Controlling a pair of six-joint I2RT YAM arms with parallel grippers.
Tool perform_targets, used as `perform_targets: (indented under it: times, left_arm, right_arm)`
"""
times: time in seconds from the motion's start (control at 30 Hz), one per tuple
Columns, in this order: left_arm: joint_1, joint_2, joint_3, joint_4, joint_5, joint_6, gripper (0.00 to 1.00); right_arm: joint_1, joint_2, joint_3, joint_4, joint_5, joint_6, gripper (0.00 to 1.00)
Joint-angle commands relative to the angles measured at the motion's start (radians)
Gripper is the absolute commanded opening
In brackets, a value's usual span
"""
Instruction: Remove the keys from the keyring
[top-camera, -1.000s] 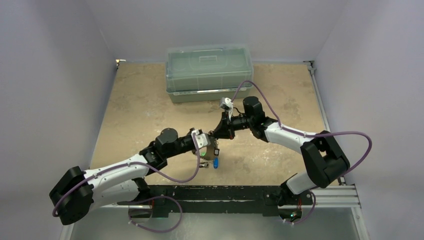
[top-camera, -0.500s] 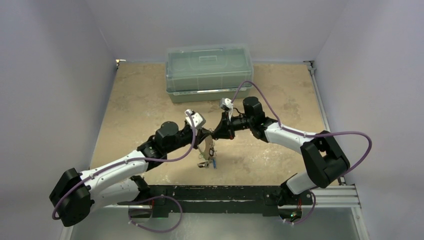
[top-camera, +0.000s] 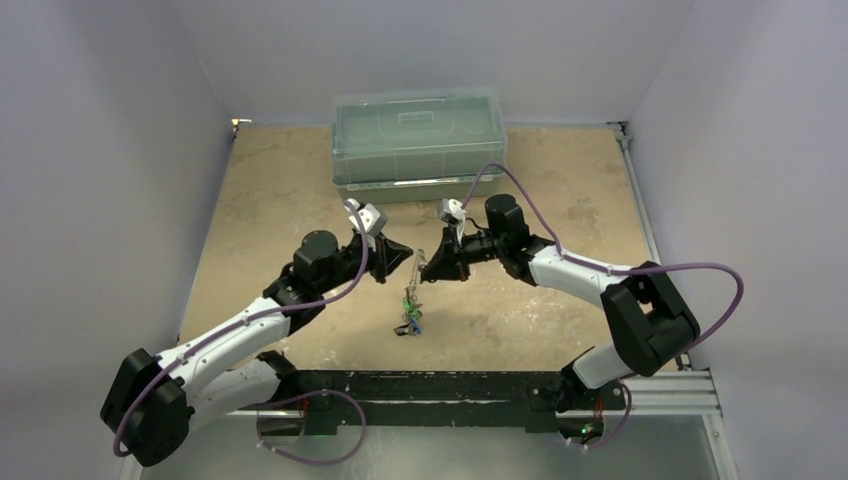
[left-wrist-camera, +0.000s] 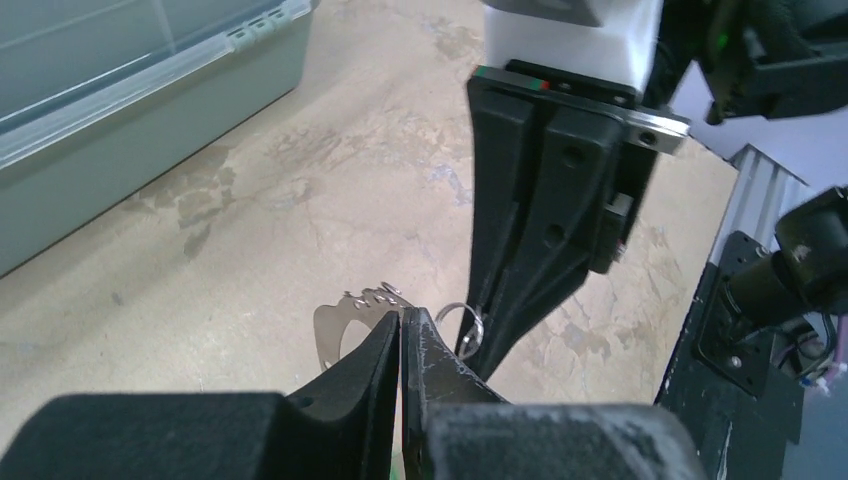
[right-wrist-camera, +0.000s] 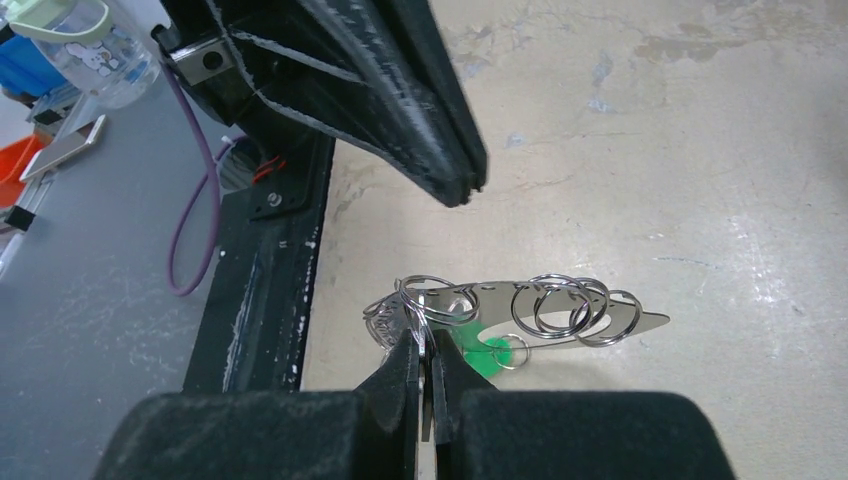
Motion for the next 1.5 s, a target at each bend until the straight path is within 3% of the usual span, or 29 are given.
perform_targets:
  times: [0.0, 0.1, 0.23, 0.47, 0.57, 0.77, 1.17, 1.47]
  left_arm:
    - [0.006, -0.063, -0.037, 0.103, 0.121, 0.106, 0.02]
    - [0.005, -0.069, -0.036, 0.083, 0.152, 0.159, 0.06]
    - [0.005, -0.081, -0.034, -0.005, 0.341, 0.405, 0.28]
    - [0.007, -0.055, 0.037, -0.338, 0.531, 1.01, 0.28]
    - [0.006, -0.018, 0.078, -0.427, 0.566, 1.129, 0.28]
    - [0.006, 0.011, 0.102, -0.453, 0.597, 1.259, 0.28]
    - [0.006, 0.052, 0.125, -0.32, 0.572, 1.264, 0.23]
    - [0.007, 0.106, 0.141, -0.323, 0.621, 1.348, 0.26]
  right_arm:
    - [0.004, -0.037, -0.009, 0.022, -0.035, -0.003, 0.0]
    - [0.003, -0.038, -0.01, 0.024, -0.037, -0.003, 0.0]
    - [0.002, -0.038, -0.008, 0.023, -0.044, -0.007, 0.0]
    - [0.002, -0.046, 0.024, -0.083, -0.074, -0.12, 0.0]
    - [0.002, -0.049, 0.042, -0.146, -0.085, -0.184, 0.0]
    - [0.004, -0.052, 0.081, -0.262, -0.105, -0.292, 0.0]
    - [0.004, -0.053, 0.087, -0.282, -0.134, -0.313, 0.0]
    - [0.004, -0.05, 0.092, -0.283, -0.142, -0.313, 0.0]
